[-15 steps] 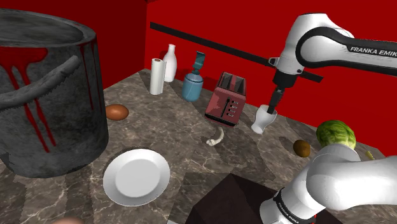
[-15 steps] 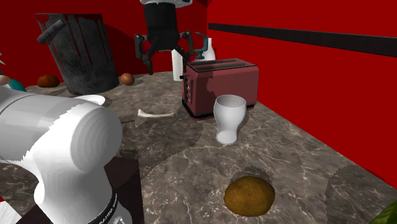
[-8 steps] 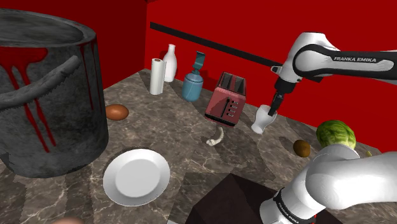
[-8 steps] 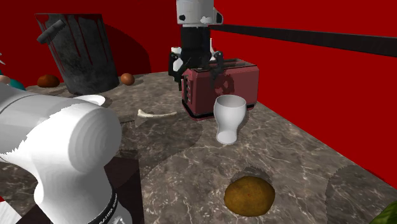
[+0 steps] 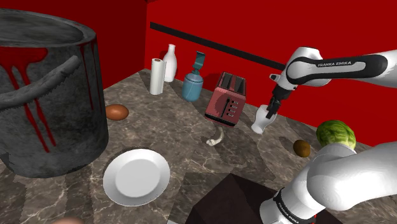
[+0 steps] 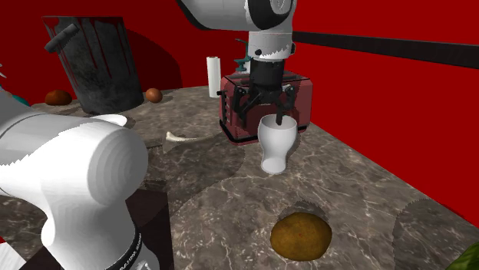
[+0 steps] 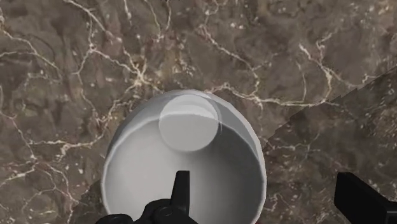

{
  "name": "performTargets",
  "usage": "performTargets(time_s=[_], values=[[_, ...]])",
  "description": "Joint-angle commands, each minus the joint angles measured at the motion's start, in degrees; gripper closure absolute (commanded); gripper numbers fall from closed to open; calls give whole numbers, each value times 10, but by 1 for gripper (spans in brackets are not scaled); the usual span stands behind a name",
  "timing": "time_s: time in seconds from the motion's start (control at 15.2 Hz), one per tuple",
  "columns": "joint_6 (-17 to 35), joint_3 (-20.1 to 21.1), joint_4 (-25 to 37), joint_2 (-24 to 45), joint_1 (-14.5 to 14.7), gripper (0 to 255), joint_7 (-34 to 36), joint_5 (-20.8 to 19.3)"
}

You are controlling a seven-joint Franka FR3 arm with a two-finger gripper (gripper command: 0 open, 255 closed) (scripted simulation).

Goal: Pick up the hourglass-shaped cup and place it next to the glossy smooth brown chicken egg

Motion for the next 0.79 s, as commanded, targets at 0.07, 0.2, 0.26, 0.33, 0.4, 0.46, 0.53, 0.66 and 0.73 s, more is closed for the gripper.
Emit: performTargets(time_s=[0.07, 0.2, 0.26, 0.33, 0.4, 0.46, 0.53, 0.66, 0.73], values=[[29, -10, -16, 12, 2, 0, -2, -2], [47, -17, -25, 21, 4, 0, -3, -4], [53, -19, -28, 24, 4, 0, -3, -4], [53, -19, -28, 24, 4, 0, -3, -4], [53, -19, -28, 24, 4, 0, -3, -4], [53, -19, -28, 24, 4, 0, -3, -4], [53, -19, -28, 24, 4, 0, -3, -4], [53, -19, -28, 24, 4, 0, -3, -4], [52, -19, -28, 24, 4, 0, -3, -4]])
